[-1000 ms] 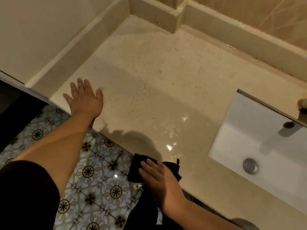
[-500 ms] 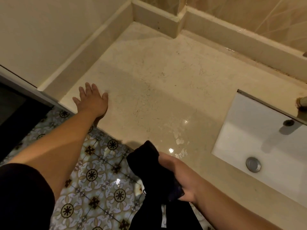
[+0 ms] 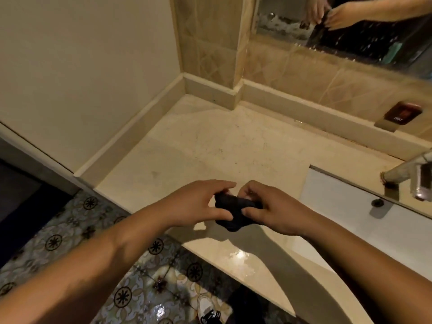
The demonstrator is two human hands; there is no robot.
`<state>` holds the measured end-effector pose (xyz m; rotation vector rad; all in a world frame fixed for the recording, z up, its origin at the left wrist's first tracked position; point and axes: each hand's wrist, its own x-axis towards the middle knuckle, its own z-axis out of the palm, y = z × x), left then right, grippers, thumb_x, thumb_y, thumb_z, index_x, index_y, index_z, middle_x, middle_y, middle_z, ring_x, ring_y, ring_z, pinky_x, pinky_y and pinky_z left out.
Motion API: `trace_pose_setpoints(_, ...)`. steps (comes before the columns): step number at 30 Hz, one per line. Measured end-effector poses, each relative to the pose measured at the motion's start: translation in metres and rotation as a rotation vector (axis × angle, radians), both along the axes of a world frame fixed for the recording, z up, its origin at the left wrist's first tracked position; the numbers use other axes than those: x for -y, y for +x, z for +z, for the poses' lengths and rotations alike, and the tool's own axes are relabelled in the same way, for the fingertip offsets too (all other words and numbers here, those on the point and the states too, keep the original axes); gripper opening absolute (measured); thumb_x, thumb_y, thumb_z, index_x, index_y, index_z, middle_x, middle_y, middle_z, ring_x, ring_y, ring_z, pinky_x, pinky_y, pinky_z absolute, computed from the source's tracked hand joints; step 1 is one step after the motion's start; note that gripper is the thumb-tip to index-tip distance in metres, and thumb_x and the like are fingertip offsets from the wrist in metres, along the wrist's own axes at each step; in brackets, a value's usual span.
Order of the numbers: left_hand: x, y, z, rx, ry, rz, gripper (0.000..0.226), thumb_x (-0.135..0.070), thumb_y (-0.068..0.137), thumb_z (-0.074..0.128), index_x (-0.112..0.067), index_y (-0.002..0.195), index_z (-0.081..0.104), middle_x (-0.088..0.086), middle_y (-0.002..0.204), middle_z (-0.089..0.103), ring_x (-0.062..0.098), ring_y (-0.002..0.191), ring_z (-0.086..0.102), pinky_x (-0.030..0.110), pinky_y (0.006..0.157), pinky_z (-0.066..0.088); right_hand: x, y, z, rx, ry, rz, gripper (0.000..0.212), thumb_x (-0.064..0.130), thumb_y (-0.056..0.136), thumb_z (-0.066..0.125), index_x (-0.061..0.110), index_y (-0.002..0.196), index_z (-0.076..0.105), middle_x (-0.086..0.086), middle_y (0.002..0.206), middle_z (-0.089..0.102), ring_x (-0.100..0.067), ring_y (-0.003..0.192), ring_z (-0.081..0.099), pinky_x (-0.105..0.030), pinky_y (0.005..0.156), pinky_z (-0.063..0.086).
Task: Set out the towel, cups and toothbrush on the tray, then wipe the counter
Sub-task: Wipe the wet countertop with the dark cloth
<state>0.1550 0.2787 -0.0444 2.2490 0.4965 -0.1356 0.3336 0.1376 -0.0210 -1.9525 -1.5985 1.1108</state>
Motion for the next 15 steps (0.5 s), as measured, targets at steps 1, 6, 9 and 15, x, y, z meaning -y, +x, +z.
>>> trace_pose_setpoints(1,0.001,0.004,0.002,-0.016,0.128,-0.052,0.058,-0.049,0.089,0.066,-0.033,0.141,0.048,-0.02,0.119,0.053,0.0,0.107,0.052,0.02,0.088,0.04,0.0,0.003,0.001,0.026,0.002,0.024,0.021,0.026,0.088,0.06,0.042,0.093,0.047,0.018,0.088,0.062,0.0,0.076,0.059,-0.019,0.062,0.042)
trace_pose_setpoints(6,-0.003,0.016,0.0,-0.098,0.338,-0.221,0.016,-0.033,0.093,0.058,-0.025,0.107,0.061,-0.007,0.096,0.05,0.013,0.08,0.05,0.031,0.069,0.042,0.007,0.02,-0.02,0.325,-0.081,0.135,0.027,0.026,0.087,0.056,0.031,0.113,0.054,0.007,0.101,0.07,-0.017,0.083,0.063,-0.033,0.068,0.051)
trace_pose_setpoints(9,-0.011,0.02,-0.017,-0.128,0.435,-0.225,0.013,-0.028,0.09,0.059,-0.021,0.101,0.06,-0.002,0.095,0.051,0.018,0.079,0.052,0.038,0.07,0.046,0.012,0.033,-0.042,0.471,-0.078,0.092,0.024,0.025,0.087,0.053,0.028,0.11,0.061,0.0,0.099,0.07,-0.022,0.084,0.062,-0.031,0.066,0.046)
trace_pose_setpoints(15,-0.031,0.049,-0.044,0.073,0.714,-0.127,0.018,-0.017,0.086,0.061,-0.018,0.103,0.062,0.003,0.1,0.056,0.023,0.081,0.051,0.034,0.068,0.039,-0.005,0.057,-0.062,0.812,0.248,-0.092,0.016,0.008,0.077,0.062,0.017,0.089,0.069,-0.005,0.08,0.065,-0.025,0.072,0.058,-0.03,0.054,0.038)
